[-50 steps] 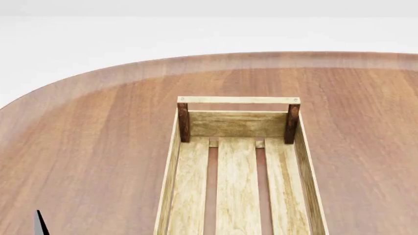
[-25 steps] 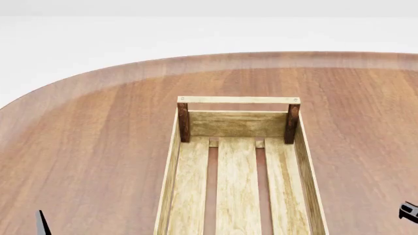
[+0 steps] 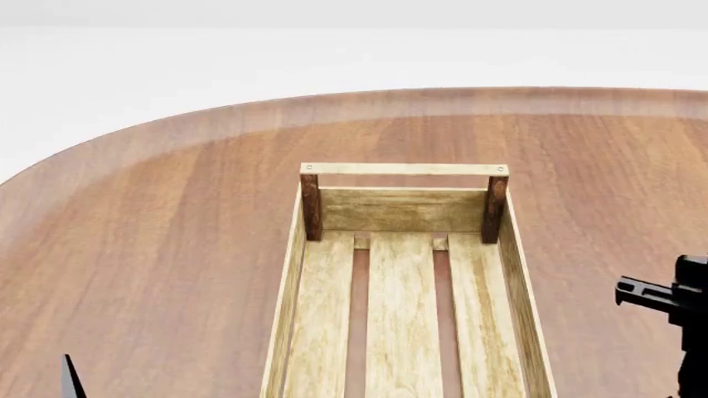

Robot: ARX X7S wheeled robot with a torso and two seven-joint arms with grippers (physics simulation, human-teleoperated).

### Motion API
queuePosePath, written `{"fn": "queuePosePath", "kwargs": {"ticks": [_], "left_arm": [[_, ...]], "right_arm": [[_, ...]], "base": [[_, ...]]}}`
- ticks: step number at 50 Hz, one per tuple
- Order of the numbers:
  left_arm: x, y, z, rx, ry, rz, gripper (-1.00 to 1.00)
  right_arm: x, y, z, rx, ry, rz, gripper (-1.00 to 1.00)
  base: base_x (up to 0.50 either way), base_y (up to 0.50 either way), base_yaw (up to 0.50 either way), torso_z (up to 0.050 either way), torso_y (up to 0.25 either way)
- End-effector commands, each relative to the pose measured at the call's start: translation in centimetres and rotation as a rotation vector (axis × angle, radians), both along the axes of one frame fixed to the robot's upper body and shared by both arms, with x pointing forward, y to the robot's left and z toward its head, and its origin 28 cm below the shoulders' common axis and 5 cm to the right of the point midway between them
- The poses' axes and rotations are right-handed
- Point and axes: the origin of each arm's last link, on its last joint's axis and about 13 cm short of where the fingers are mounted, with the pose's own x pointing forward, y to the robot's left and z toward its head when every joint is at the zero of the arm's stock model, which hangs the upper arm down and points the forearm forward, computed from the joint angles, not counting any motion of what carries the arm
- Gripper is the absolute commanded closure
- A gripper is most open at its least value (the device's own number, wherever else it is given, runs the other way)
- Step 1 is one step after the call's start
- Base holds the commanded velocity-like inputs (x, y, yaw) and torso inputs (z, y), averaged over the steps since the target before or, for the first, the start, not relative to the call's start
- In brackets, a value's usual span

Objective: Pick up the cream cheese and put it in the tray.

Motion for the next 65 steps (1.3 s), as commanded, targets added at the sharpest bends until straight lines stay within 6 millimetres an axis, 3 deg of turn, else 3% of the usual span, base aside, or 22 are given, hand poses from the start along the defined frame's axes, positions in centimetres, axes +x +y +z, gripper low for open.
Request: {"fn": "queuePosePath", "kwargs": {"ticks": [1, 18, 32, 45, 56, 65], "left_arm": [[0.1, 0.0, 0.0, -0.001, 0.002, 0.002, -1.00], [0.0, 0.0, 0.1, 0.000, -0.002, -0.001, -1.00], [-0.1, -0.1, 0.1, 0.002, -0.002, -0.001, -1.00], [0.0, -0.1, 0.0, 0.003, 0.000, -0.005, -1.00], [-0.1, -0.1, 0.0, 0.002, -0.001, -0.006, -1.00], [-0.1, -0.1, 0.0, 0.002, 0.000, -0.007, -1.00]], "right_arm": [[1.7, 0.5, 1.5, -0.044, 0.004, 0.092, 1.00], [3.3, 2.4, 3.0, -0.087, 0.084, 0.292, 1.00], [3.4, 3.1, 3.8, -0.082, 0.093, 0.407, 1.00], [3.2, 3.5, 4.4, -0.004, 0.105, 0.557, 1.00], [2.4, 4.0, 4.8, 0.151, 0.102, 0.788, 1.00], [2.2, 4.1, 5.0, 0.202, 0.103, 0.841, 1.00]], "base": [[0.00, 0.00, 0.00, 0.000, 0.000], [0.00, 0.00, 0.00, 0.000, 0.001], [0.00, 0.00, 0.00, 0.000, 0.001], [0.00, 0.00, 0.00, 0.000, 0.001], [0.00, 0.00, 0.00, 0.000, 0.001], [0.00, 0.00, 0.00, 0.002, 0.000]]}}
